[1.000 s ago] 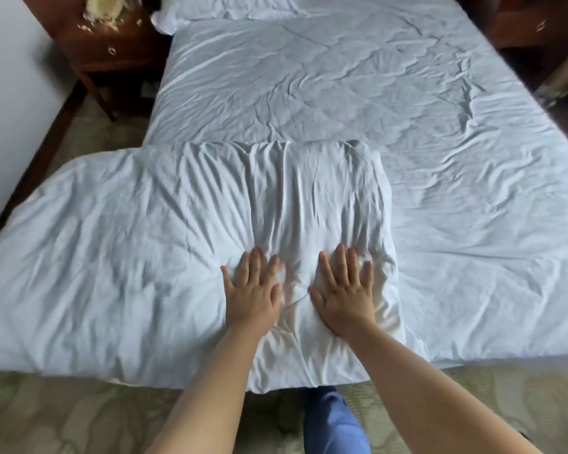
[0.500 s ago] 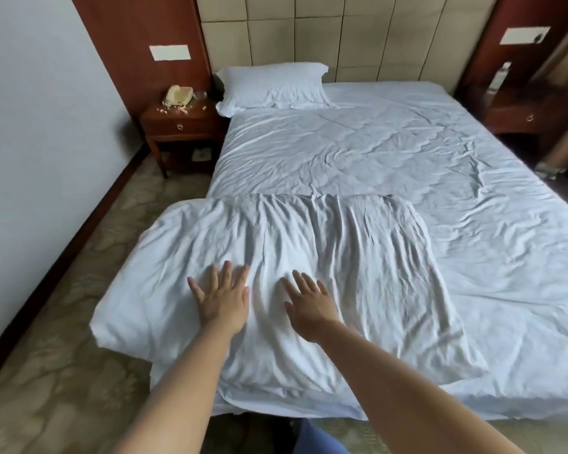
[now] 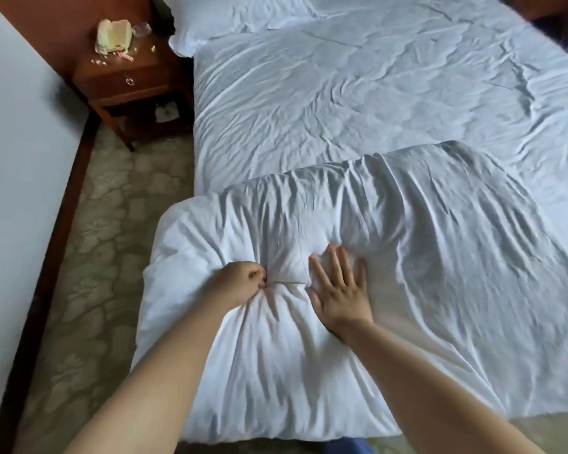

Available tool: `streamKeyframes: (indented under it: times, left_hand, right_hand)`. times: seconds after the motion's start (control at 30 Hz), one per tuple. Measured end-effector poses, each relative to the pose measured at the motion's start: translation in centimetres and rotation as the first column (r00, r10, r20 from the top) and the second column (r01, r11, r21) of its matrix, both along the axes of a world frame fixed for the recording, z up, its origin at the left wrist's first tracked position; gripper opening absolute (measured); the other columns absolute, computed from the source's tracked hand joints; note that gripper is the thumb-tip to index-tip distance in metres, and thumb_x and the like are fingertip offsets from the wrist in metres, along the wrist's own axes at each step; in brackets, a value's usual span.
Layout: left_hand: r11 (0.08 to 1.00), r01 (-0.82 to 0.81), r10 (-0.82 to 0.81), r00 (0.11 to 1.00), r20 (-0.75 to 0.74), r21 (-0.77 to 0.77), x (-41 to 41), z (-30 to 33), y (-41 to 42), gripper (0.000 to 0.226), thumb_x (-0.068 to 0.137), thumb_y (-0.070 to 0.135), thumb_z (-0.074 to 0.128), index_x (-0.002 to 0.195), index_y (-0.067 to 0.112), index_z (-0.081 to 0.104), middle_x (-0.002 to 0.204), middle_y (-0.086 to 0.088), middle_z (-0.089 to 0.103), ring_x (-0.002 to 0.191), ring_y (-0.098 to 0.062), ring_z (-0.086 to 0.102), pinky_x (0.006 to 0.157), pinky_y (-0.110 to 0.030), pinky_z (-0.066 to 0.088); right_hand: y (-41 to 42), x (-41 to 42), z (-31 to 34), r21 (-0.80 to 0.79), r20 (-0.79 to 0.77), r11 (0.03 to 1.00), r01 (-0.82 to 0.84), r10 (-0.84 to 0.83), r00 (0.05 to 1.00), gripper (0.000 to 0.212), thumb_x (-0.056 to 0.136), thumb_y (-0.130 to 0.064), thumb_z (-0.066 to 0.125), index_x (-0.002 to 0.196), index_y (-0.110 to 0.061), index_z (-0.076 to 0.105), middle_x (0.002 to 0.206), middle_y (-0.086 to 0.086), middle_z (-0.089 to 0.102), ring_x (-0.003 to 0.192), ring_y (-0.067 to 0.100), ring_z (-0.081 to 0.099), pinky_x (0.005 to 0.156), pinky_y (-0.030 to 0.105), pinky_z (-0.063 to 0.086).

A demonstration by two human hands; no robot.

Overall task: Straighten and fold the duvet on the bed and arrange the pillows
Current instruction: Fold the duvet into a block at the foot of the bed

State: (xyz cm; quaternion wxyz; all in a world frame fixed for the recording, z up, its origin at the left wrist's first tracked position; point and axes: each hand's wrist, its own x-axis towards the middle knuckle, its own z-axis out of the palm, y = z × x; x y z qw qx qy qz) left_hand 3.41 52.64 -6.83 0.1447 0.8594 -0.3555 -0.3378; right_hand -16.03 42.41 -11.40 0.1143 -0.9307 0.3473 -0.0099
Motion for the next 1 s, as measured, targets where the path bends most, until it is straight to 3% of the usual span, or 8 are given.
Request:
streamKeyframes:
  times: [0.07, 0.23, 0.33, 0.43, 0.5, 0.6, 0.7, 1.0]
  left_hand:
    - [0.989, 0.145, -0.139, 0.979, 0.146, -0.029, 0.2, 0.2, -0.3, 0.021, 0.093, 0.022, 0.048, 0.083, 0.019, 0.066, 0.085, 0.005, 0.069, 0.085, -0.02, 0.064, 0.076, -0.029, 0.05]
    - [0.881, 0.451, -0.321, 0.792, 0.519, -0.142, 3.1, 2.0, -0.7, 0.032, 0.084, 0.025, 0.036, 0.091, 0.017, 0.066, 0.092, -0.002, 0.067, 0.088, -0.027, 0.063, 0.065, -0.035, 0.05]
    - [0.854, 0.511, -0.357, 0.714, 0.603, -0.1, 6.6, 3.1, -0.2, 0.039, 0.083, 0.026, 0.034, 0.106, 0.019, 0.065, 0.101, -0.002, 0.064, 0.091, -0.028, 0.063, 0.068, -0.037, 0.052]
    - [0.895, 0.441, -0.417, 0.778, 0.47, 0.064, 10.3, 3.4, 1.1, 0.045, 0.098, 0.038, 0.03, 0.14, 0.027, 0.039, 0.146, 0.0, 0.037, 0.13, -0.024, 0.038, 0.104, -0.042, 0.032]
    - [0.846, 0.513, -0.523, 0.751, 0.403, 0.141, 12.2, 3.2, 1.9, 0.05, 0.1, 0.045, 0.023, 0.148, 0.033, 0.023, 0.156, 0.005, 0.02, 0.14, -0.021, 0.021, 0.115, -0.049, 0.013]
    - [0.752, 0.613, -0.658, 0.671, 0.341, 0.245, 14.6, 4.1, 2.9, 0.054, 0.1, 0.047, 0.018, 0.151, 0.037, 0.004, 0.161, 0.003, -0.004, 0.147, -0.026, -0.001, 0.113, -0.062, -0.004]
    - [0.728, 0.627, -0.682, 0.622, 0.385, 0.277, 16.7, 5.0, 3.5, 0.061, 0.099, 0.053, 0.019, 0.15, 0.038, -0.011, 0.155, -0.002, -0.029, 0.143, -0.03, -0.025, 0.112, -0.062, -0.009]
    - [0.712, 0.657, -0.693, 0.596, 0.406, 0.25, 20.8, 3.8, -1.2, 0.072, 0.094, 0.064, 0.023, 0.149, 0.037, -0.015, 0.154, -0.004, -0.032, 0.141, -0.036, -0.028, 0.111, -0.062, -0.01]
  right_hand:
    - [-0.1, 1.4, 1.2, 0.037, 0.013, 0.997, 0.072, -0.072, 0.997, 0.065, 0.085, -0.052, 0.033, 0.142, -0.022, 0.041, 0.15, 0.019, 0.033, 0.141, 0.033, 0.027, 0.111, 0.054, 0.005]
    - [1.0, 6.1, 4.5, 0.107, -0.042, 0.952, 0.288, -0.285, 0.958, 0.083, 0.075, -0.06, 0.002, 0.153, -0.031, 0.006, 0.16, 0.011, -0.006, 0.147, 0.023, -0.011, 0.117, 0.047, -0.007]
    - [2.6, 9.3, 5.9, 0.144, -0.108, 0.895, 0.421, -0.409, 0.906, 0.075, 0.089, -0.062, 0.02, 0.153, -0.027, 0.002, 0.16, 0.01, -0.009, 0.147, 0.024, -0.012, 0.117, 0.047, -0.006]
    - [5.8, 12.7, 7.0, 0.164, -0.162, 0.855, 0.492, -0.469, 0.868, 0.074, 0.093, -0.06, 0.031, 0.153, -0.029, 0.0, 0.16, 0.008, -0.01, 0.147, 0.025, -0.012, 0.116, 0.05, -0.008]
    - [8.5, 14.9, 7.2, 0.174, -0.188, 0.828, 0.533, -0.503, 0.844, 0.072, 0.093, -0.056, 0.031, 0.153, -0.03, 0.001, 0.16, 0.006, -0.011, 0.147, 0.024, -0.013, 0.115, 0.051, -0.012]
    - [11.9, 16.9, 7.2, 0.188, -0.2, 0.777, 0.601, -0.569, 0.798, 0.066, 0.095, -0.052, 0.031, 0.153, -0.032, 0.005, 0.161, -0.001, -0.006, 0.147, 0.021, -0.011, 0.115, 0.052, -0.012]
    - [13.1, 17.8, 8.3, 0.186, -0.231, 0.748, 0.637, -0.597, 0.768, 0.064, 0.096, -0.051, 0.031, 0.153, -0.032, 0.008, 0.161, -0.003, -0.001, 0.147, 0.022, -0.011, 0.113, 0.053, -0.012]
    - [9.1, 21.8, 8.8, 0.172, -0.217, 0.73, 0.661, -0.627, 0.749, 0.066, 0.095, -0.056, 0.032, 0.152, -0.037, 0.005, 0.161, -0.002, -0.009, 0.147, 0.023, -0.013, 0.116, 0.052, -0.01]
